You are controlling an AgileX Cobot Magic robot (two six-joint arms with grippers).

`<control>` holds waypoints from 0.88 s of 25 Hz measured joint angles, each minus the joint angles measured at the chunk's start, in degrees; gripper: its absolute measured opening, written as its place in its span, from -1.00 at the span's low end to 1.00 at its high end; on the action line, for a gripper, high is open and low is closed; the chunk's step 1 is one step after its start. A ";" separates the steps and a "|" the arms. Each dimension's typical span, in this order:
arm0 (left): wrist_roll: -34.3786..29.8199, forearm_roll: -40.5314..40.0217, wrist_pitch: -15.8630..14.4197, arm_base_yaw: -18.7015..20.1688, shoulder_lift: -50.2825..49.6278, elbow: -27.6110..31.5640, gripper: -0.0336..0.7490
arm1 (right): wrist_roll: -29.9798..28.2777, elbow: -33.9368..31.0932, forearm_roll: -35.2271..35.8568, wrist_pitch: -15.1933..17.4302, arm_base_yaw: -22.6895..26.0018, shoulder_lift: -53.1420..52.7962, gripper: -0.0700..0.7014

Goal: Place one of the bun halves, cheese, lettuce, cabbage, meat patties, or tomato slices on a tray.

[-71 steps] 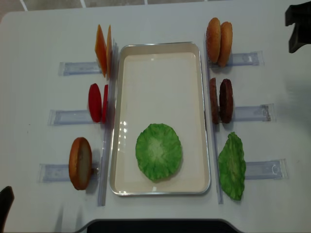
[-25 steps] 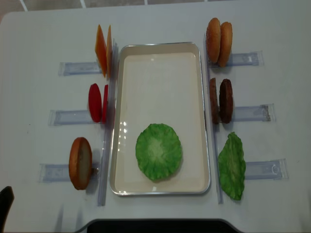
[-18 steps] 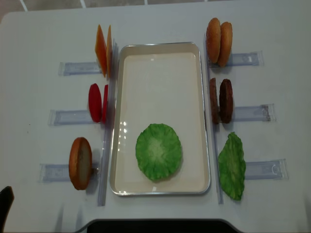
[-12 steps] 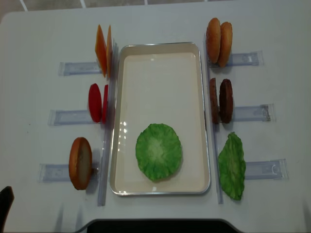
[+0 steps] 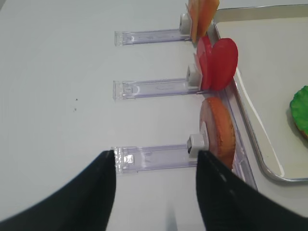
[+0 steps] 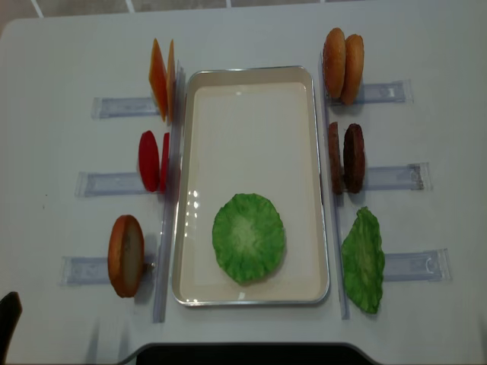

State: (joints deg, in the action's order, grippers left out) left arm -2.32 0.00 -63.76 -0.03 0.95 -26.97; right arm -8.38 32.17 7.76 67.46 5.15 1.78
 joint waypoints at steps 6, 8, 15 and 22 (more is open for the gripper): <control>0.00 0.00 0.00 0.00 0.00 0.00 0.13 | 0.00 -1.82 -0.80 -0.80 0.00 -2.03 0.49; 0.00 0.00 0.00 0.00 0.00 0.00 0.13 | 0.00 -2.49 -0.79 -1.02 0.00 -2.16 0.49; 0.00 0.00 0.00 0.00 0.00 0.00 0.13 | 0.00 -2.96 -0.79 -1.73 0.00 -2.23 0.49; 0.00 0.00 0.00 0.00 0.00 0.00 0.13 | 0.33 -3.08 -0.92 -2.08 -0.13 -2.27 0.49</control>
State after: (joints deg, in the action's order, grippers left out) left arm -2.32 0.00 -63.76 -0.03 0.95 -26.97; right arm -8.04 29.08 6.85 65.38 5.02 -0.49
